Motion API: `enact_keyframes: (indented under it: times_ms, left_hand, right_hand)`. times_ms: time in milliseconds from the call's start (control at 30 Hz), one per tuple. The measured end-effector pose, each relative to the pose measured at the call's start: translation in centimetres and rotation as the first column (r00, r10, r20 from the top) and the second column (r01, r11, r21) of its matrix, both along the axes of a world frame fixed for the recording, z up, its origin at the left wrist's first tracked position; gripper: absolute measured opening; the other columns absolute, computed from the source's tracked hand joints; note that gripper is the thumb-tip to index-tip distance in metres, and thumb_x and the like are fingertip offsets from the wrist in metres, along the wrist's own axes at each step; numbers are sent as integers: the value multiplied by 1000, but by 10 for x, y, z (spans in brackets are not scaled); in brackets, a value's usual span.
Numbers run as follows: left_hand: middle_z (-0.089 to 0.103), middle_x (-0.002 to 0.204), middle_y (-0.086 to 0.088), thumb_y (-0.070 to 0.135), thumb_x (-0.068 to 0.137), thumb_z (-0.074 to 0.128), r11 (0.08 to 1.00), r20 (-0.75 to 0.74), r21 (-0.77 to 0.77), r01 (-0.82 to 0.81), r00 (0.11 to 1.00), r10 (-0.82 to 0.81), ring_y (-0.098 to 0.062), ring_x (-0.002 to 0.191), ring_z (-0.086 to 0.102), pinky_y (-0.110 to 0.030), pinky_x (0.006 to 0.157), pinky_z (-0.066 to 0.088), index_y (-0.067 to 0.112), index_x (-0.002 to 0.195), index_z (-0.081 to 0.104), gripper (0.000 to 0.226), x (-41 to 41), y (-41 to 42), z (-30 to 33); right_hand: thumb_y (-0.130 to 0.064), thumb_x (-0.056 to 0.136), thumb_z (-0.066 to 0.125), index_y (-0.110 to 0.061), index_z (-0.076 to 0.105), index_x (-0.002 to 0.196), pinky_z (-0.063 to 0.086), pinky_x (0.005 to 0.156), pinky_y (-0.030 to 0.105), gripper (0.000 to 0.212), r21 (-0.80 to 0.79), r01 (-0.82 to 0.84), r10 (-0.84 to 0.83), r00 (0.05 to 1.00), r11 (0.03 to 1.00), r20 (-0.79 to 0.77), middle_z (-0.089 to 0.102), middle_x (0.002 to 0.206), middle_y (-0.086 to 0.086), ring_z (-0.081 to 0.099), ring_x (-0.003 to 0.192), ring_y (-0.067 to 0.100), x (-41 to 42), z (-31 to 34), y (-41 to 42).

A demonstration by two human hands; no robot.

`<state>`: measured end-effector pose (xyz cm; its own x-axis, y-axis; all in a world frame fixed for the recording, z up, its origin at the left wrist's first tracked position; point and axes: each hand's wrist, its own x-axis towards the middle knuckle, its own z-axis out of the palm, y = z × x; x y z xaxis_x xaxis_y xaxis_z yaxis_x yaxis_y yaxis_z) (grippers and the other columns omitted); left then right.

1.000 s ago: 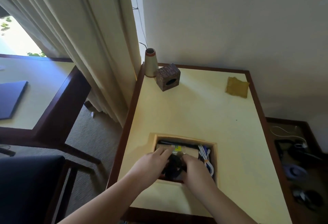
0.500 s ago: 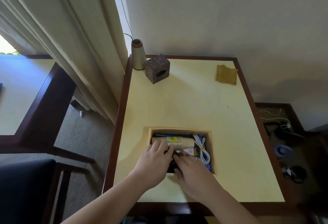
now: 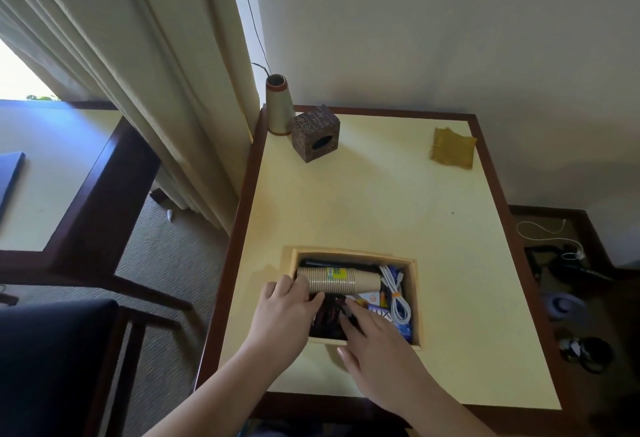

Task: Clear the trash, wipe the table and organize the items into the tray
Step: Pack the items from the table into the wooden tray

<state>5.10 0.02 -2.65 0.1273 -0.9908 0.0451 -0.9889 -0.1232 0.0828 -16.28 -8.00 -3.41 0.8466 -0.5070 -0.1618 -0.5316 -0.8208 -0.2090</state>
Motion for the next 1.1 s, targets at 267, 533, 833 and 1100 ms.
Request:
enact_keyframes:
  times_ms: [267,533,833,1100]
  left_hand:
    - [64,95,8,31,81,80,988,-51,145,-61,996,69,-23,100,44,-36,78,42,32,86,78,6,-12,-16,6]
    - [59,107,6,38,95,67,963,-266,-86,-254,938,223,-20,98,44,-38,79,46,36,105,76,13,-1,-9,13]
    - [54,148,-12,65,105,32,689,-615,518,-507,339,712,-22,120,61,-41,99,53,26,158,30,66,13,-10,11]
    - [67,85,3,52,111,22,739,-532,487,-467,513,674,-11,72,66,-26,57,45,23,127,52,44,0,-23,16]
  right_hand:
    - [-54,106,22,-14,42,157,0,130,40,68,56,-127,129,991,990,-43,42,163,0,29,155,17,2,-4,-15]
    - [-49,101,53,-30,58,145,26,122,31,48,163,167,-213,923,972,321,49,148,-13,40,140,4,-18,24,-34]
    - [-43,104,56,-21,23,161,54,93,38,69,622,689,-808,570,372,-148,48,153,15,56,132,33,-34,8,-75]
    - [-42,111,32,-19,46,137,55,78,38,37,588,668,-753,642,456,-146,66,118,4,65,101,22,-26,0,-72]
